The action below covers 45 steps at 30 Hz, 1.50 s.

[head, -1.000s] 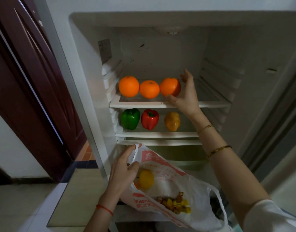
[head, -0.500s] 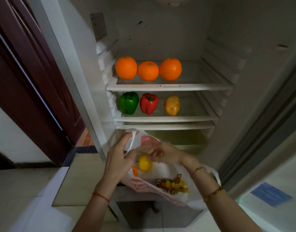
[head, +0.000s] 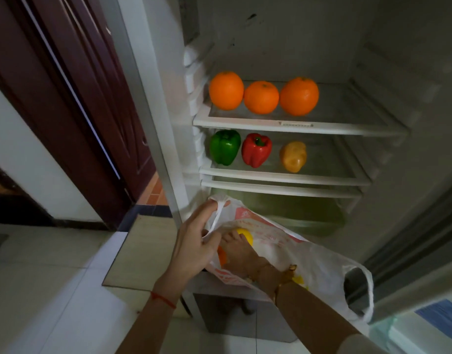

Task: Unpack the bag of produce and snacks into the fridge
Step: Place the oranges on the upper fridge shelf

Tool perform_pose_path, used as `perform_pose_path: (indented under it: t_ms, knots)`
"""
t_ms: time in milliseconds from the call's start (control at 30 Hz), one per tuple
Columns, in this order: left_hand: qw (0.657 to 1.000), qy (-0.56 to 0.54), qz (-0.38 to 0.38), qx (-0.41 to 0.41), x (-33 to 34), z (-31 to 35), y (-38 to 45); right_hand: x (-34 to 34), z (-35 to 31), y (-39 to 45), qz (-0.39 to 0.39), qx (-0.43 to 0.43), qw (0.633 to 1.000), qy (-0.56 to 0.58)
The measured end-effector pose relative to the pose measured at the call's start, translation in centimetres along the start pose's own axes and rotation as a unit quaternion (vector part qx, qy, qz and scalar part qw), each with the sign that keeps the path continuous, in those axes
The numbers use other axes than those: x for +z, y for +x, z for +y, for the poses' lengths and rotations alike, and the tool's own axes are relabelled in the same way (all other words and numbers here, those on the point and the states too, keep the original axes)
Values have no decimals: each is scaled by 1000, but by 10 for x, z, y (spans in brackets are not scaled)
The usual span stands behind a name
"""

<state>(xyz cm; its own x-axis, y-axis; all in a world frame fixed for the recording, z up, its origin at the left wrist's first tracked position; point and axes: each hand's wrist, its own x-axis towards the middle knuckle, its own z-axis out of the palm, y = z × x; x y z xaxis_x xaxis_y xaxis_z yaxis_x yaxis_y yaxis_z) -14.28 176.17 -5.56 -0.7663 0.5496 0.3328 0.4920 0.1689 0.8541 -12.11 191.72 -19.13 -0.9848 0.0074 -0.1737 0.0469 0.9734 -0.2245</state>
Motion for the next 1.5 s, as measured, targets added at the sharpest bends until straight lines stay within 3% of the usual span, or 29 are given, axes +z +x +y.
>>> perform_pose_path:
  t_ms: [267,467,533,667,800,1133,1333,1500]
  knots:
    - [1000,2,-2,1,-2,-11,0,24,-3,24,47,-25,997,-64]
    - [1000,3,-4,5,-4,-12,2,29,0,30,43,-10,999,-24]
    - [1000,4,-8,-3,-4,-14,2,28,3,29,38,7,999,18]
    - [1000,-3,-24,-7,-4,-10,4,9,11,12,55,52,974,212]
    - [999,-2,-37,-12,0,-6,9,-29,22,-8,87,85,951,285]
    - [998,0,-57,25,20,10,28,-123,46,-88,210,78,887,402]
    - [999,-9,-53,6,32,3,38,-198,54,-120,355,50,846,395]
    - [998,-18,-62,-5,38,3,43,-273,66,-125,507,57,779,363]
